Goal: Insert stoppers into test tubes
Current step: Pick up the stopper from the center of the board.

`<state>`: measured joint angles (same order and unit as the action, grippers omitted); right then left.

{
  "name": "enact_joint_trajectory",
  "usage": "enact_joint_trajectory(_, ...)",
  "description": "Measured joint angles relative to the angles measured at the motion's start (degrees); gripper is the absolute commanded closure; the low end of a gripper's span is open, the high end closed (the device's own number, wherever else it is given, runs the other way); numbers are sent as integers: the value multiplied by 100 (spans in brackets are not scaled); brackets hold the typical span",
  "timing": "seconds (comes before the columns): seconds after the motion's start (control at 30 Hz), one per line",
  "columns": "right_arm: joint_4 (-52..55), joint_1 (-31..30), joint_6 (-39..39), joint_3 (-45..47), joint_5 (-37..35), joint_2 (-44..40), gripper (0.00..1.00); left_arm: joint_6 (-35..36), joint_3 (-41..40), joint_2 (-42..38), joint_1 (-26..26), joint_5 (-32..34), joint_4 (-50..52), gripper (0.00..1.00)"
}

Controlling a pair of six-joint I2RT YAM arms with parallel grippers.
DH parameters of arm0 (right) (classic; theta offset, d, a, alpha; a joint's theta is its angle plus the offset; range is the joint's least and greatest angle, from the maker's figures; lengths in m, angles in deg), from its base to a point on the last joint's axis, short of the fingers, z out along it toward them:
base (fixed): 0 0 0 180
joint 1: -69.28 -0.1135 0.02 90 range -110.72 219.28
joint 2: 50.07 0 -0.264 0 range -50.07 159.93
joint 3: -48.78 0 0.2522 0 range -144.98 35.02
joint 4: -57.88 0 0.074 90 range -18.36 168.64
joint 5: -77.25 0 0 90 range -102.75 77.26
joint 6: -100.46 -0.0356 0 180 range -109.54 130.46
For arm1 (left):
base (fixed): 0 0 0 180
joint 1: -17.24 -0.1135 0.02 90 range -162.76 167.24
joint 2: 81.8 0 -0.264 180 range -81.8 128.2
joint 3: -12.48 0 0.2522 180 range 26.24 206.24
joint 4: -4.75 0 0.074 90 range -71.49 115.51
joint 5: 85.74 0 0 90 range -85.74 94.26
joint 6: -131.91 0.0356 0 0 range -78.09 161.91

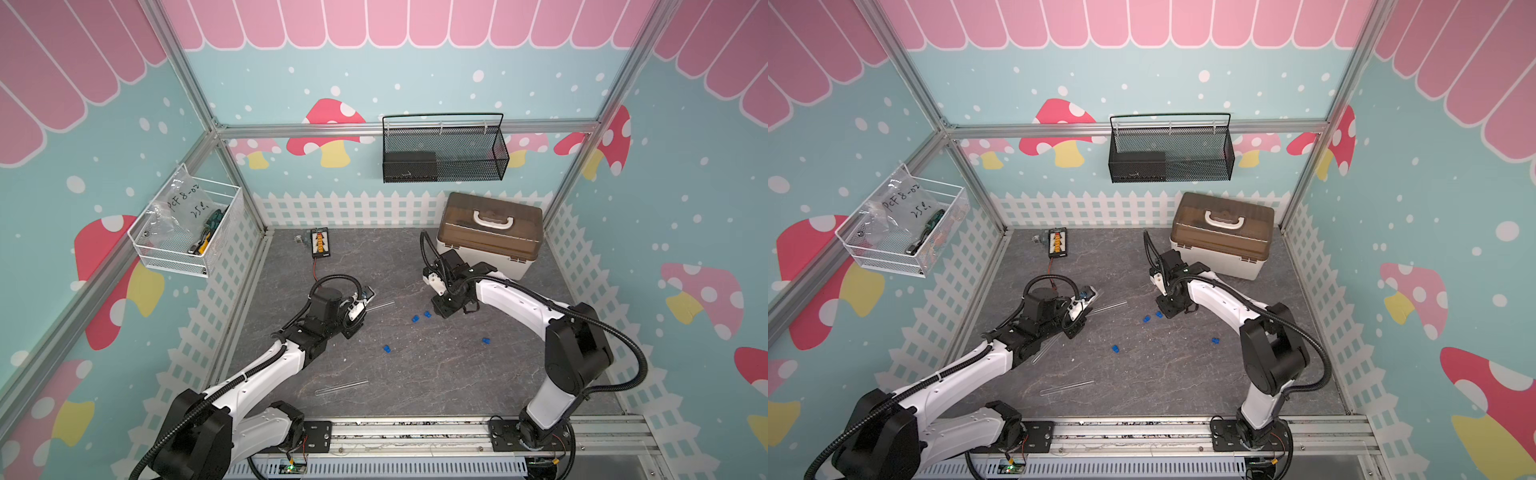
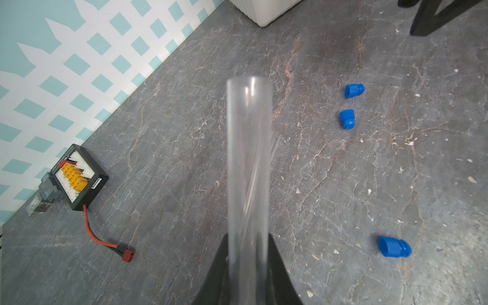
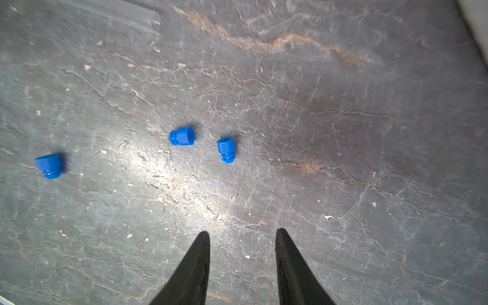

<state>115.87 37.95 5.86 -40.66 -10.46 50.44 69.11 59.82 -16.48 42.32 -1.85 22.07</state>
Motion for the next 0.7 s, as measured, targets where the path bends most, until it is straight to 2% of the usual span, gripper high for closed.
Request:
enact_joint_trajectory(0.23, 116, -4, 234, -240, -13, 496, 60, 2, 0, 7, 0, -9, -42, 100)
enact_joint_trajectory(0.4, 114, 179, 660, 31, -337, 203, 60, 9, 0, 7, 0, -28, -39, 100)
enact_joint_trajectory(0.57, 254, 750, 1790, 643, -796, -645, 50, 24, 0, 50, 0, -166, -66, 100)
enact_joint_trajectory(0.63, 315, 815, 2411, 903, -846, -977, 46, 42, 0, 127, 0, -236, -72, 100)
enact_joint_trajectory(0.7, 424, 824, 2983, 1209, -763, -1290, 45, 72, 0, 210, 0, -313, -72, 100)
